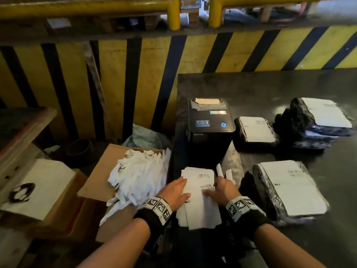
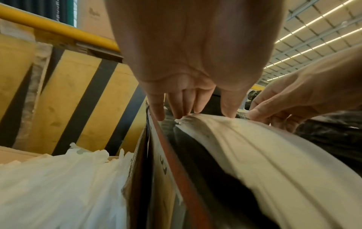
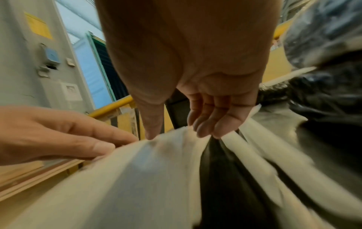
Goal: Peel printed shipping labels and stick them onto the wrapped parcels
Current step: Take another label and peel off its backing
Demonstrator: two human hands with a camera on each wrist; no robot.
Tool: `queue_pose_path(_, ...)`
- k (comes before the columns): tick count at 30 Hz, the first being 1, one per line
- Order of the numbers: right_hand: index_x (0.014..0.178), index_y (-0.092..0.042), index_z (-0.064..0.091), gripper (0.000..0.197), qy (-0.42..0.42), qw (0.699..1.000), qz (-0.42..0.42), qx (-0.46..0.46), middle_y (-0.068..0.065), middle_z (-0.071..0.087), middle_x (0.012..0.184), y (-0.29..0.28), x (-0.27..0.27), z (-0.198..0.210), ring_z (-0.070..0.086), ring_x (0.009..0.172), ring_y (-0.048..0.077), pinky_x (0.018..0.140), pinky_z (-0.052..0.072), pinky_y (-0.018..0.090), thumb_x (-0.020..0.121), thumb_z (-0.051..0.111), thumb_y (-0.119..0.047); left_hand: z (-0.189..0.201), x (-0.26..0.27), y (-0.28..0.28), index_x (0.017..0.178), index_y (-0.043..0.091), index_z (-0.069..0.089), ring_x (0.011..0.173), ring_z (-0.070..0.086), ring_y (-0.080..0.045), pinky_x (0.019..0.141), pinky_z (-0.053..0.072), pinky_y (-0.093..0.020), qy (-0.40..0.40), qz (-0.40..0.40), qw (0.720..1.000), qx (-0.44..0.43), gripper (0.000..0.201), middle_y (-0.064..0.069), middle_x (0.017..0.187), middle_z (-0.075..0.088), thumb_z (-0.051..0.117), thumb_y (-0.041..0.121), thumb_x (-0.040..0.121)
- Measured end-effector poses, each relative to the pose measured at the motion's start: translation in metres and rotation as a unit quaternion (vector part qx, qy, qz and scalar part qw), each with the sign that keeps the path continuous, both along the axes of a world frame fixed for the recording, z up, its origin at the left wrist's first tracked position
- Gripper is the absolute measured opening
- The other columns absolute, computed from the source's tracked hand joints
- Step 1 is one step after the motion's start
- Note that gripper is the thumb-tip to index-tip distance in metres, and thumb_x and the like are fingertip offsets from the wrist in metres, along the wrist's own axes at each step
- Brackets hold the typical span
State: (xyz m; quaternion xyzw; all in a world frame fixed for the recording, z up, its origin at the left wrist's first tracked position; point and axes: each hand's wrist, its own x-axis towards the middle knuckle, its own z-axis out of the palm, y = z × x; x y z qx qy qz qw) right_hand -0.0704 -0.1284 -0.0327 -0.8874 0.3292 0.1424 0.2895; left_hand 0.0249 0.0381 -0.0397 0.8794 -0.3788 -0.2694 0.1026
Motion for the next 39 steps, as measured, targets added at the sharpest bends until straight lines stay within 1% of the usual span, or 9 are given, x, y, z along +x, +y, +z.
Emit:
queue_pose_path(3,0.108,-0.009,0.056,0.045,0.019,0.999,-0.040,0.021,0.010,0.064,0.110,0.009,-0.007,-0.012,0.057,0.091,0.021,0.076,0.044,0.028,0.085,0.062,-0.047,-0.003,0.000,0.004,0.150,0.014,0.016,0.144,0.021,-0.020,0.115,0.020,-0.032,-0.006,-0.024,1.000,0.000,0.060,-0.001,0.160,0.008,0.039,0.036,0.099)
queue_pose_path(9,0.067,-0.021,0.053,0.029,-0.037,0.993,-0.096,0.050,-0.004,0.054,0.068,0.009,-0.019,-0.018,0.052,0.067,0.011,0.054,0.038,0.020,0.084,0.064,-0.042,-0.004,0.002,0.006,0.147,0.009,0.023,0.140,0.029,-0.026,0.115,0.026,-0.034,-0.021,-0.055,0.998,-0.017,0.058,-0.005,0.159,0.015,0.041,0.034,0.098)
queue_pose_path(16,0.085,-0.005,0.069,0.033,-0.061,0.992,-0.110,0.018,0.012,0.064,0.081,0.007,-0.026,-0.013,0.055,0.074,0.018,0.065,0.040,0.026,0.092,0.056,-0.035,-0.003,0.004,0.006,0.143,0.007,0.028,0.136,0.036,-0.026,0.112,0.030,-0.035,-0.055,-0.088,0.994,-0.026,0.055,-0.009,0.152,0.028,0.040,0.034,0.098)
queue_pose_path(22,0.089,-0.009,0.073,0.020,-0.190,0.965,-0.172,0.060,0.010,0.069,0.084,-0.004,-0.035,0.005,0.062,0.078,0.023,0.070,0.047,0.031,0.089,0.062,-0.026,-0.003,0.011,0.003,0.141,0.008,0.034,0.138,0.032,-0.025,0.114,0.027,-0.037,-0.084,-0.103,0.990,-0.037,0.053,-0.009,0.152,0.029,0.038,0.037,0.098)
queue_pose_path(26,0.083,-0.009,0.069,0.008,-0.301,0.921,-0.196,0.154,0.014,0.069,0.086,-0.006,-0.035,0.036,0.060,0.076,0.024,0.073,0.052,0.038,0.088,0.062,-0.011,0.017,0.025,-0.007,0.139,0.009,0.041,0.135,0.040,-0.024,0.110,0.032,-0.032,0.000,-0.046,0.983,-0.178,0.048,-0.009,0.145,0.043,0.040,0.035,0.099)
queue_pose_path(29,0.079,-0.013,0.069,0.009,-0.339,0.901,-0.187,0.196,0.016,0.071,0.088,-0.008,-0.030,0.054,0.060,0.076,0.024,0.078,0.051,0.045,0.086,0.064,-0.009,0.043,0.035,-0.022,0.127,0.015,0.054,0.109,0.063,-0.021,0.094,0.049,-0.032,0.083,0.008,0.952,-0.293,0.037,-0.008,0.117,0.066,0.045,0.033,0.097)
queue_pose_path(32,0.079,-0.010,0.068,0.008,-0.361,0.893,-0.173,0.206,0.015,0.070,0.083,-0.004,-0.026,0.068,0.057,0.071,0.022,0.070,0.048,0.039,0.086,0.064,-0.007,0.069,0.039,-0.036,0.117,0.017,0.060,0.094,0.069,-0.015,0.085,0.056,-0.034,0.155,0.053,0.912,-0.377,0.025,-0.004,0.103,0.072,0.053,0.024,0.094)
queue_pose_path(36,0.071,-0.015,0.066,0.017,-0.372,0.892,-0.151,0.205,-0.006,0.065,0.056,-0.010,-0.024,0.080,0.051,0.050,0.009,0.052,0.041,0.024,0.083,0.066,-0.004,0.094,0.040,-0.050,0.113,0.018,0.059,0.086,0.067,-0.008,0.076,0.056,-0.023,0.194,0.069,0.879,-0.431,0.022,-0.001,0.096,0.071,0.058,0.014,0.091)
queue_pose_path(39,0.068,-0.016,0.064,0.020,-0.370,0.896,-0.124,0.213,-0.006,0.065,0.057,-0.016,-0.027,0.094,0.053,0.049,0.003,0.050,0.041,0.017,0.083,0.066,-0.003,0.110,0.040,-0.060,0.118,0.016,0.056,0.083,0.065,-0.007,0.071,0.056,-0.017,0.209,0.075,0.858,-0.463,0.031,-0.002,0.096,0.068,0.061,0.009,0.088)
